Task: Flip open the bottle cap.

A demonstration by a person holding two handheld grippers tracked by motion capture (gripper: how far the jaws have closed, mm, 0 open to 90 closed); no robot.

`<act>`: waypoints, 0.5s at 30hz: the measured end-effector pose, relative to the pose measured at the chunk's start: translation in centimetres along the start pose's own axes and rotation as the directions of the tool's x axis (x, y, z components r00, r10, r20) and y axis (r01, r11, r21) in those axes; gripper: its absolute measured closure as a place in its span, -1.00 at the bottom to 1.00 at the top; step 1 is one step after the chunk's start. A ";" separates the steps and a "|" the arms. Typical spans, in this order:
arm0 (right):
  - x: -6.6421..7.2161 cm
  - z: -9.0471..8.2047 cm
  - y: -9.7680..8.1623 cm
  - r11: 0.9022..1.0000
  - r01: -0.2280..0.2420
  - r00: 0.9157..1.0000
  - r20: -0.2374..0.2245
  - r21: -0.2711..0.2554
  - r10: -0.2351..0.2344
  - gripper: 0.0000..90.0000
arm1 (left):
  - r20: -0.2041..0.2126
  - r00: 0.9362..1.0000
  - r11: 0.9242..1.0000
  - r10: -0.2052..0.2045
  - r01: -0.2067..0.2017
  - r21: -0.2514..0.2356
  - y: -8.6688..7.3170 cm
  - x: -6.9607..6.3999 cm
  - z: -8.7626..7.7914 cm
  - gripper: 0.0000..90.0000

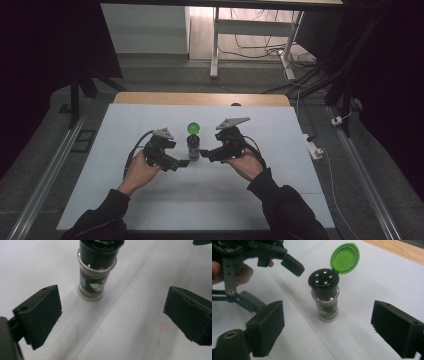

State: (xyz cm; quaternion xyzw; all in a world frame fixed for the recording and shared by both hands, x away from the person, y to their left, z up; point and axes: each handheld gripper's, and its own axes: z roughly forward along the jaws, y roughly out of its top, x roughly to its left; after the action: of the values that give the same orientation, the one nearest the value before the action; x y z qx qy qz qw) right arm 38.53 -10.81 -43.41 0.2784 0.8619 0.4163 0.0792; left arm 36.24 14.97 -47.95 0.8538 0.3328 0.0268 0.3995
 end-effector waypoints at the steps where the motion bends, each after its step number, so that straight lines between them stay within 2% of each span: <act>1: 0.1 -0.1 -0.1 1.000 0.005 1.000 0.002 0.001 -0.005 -0.78 | 0.000 1.000 1.000 -0.002 0.002 0.000 -0.1 -0.1 -0.1 -0.97; 10: 0.7 -1.0 -1.4 1.000 0.018 1.000 -0.010 0.006 -0.018 -0.93 | 0.002 1.000 1.000 -0.020 0.020 -0.003 -1.6 -0.9 -1.9 -1.00; 15: 0.9 -1.8 -2.1 1.000 0.017 1.000 -0.015 0.001 -0.016 -0.99 | 0.008 0.999 0.999 -0.036 0.036 -0.022 -2.5 -1.5 -3.1 -1.00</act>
State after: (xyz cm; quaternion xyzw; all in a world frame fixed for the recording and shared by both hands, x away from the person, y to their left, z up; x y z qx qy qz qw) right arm 36.28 -12.58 -43.79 0.2681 0.8651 0.4171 0.0758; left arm 32.77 17.27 -47.25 0.8433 0.3463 0.0198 0.4105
